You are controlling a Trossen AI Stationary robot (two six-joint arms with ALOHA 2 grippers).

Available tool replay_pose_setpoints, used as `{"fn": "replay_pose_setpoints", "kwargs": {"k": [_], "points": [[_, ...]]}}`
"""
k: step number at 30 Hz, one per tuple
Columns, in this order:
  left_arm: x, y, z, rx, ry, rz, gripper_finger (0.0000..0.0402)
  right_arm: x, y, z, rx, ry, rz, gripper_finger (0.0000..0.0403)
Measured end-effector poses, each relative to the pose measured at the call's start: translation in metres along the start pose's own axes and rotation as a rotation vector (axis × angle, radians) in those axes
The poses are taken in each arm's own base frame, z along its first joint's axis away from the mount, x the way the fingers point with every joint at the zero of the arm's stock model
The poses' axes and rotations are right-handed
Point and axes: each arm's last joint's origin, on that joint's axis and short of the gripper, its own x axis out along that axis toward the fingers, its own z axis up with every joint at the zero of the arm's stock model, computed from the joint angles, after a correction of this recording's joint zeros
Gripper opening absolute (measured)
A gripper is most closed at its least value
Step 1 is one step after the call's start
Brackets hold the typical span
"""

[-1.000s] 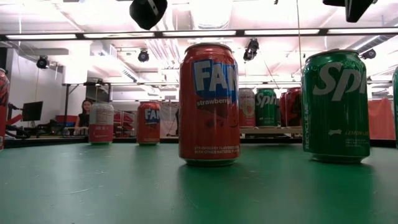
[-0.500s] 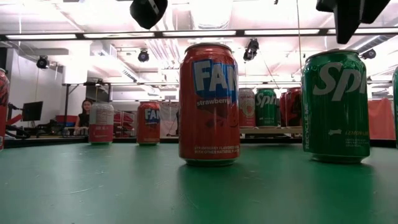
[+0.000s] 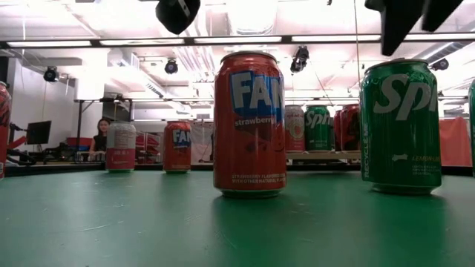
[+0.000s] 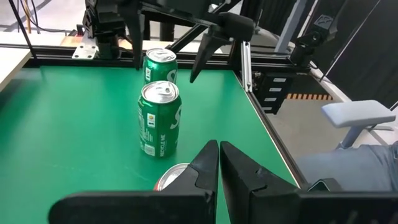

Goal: Place canned beverage on shelf
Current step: Put the left green soda can on the shelf aligned with the other green soda can

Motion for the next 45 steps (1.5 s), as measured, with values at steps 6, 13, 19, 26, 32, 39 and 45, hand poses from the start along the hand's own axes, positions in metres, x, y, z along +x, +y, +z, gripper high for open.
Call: {"fn": "replay_pose_setpoints", "kwargs": {"k": [6,13,19,26,32,39,45], "points": [[0.000,0.000,0.000,0.005,0.000,0.000,0.0000,0.009,-0.004,0.004,0.027,-0.005,0.011,0.0352],[0.000,0.000,0.000,0.011,-0.001,0.001,0.0000,0.039,-0.001,0.003,0.027,0.080,0.000,0.0352],[0.000,0.000,0.000,0.035,-0.004,0.000,0.0000,0.059,0.002,0.006,0.028,0.117,-0.026,0.0321],[-0.001,0.001,0.001,0.099,-0.011,0.018,0.0000,0.056,-0.008,0.012,0.065,0.117,-0.017,0.0286],[-0.009,0.003,0.007,0.247,-0.026,0.098,0.0000,0.028,-0.033,0.019,0.138,0.101,0.001,0.0286],[-0.018,0.009,0.011,0.442,-0.005,0.235,0.0000,-0.008,-0.084,0.038,0.252,0.090,-0.030,0.0286],[-0.029,0.012,0.011,0.599,0.057,0.245,0.0000,-0.014,-0.145,0.051,0.333,0.099,-0.078,0.0286]]}}
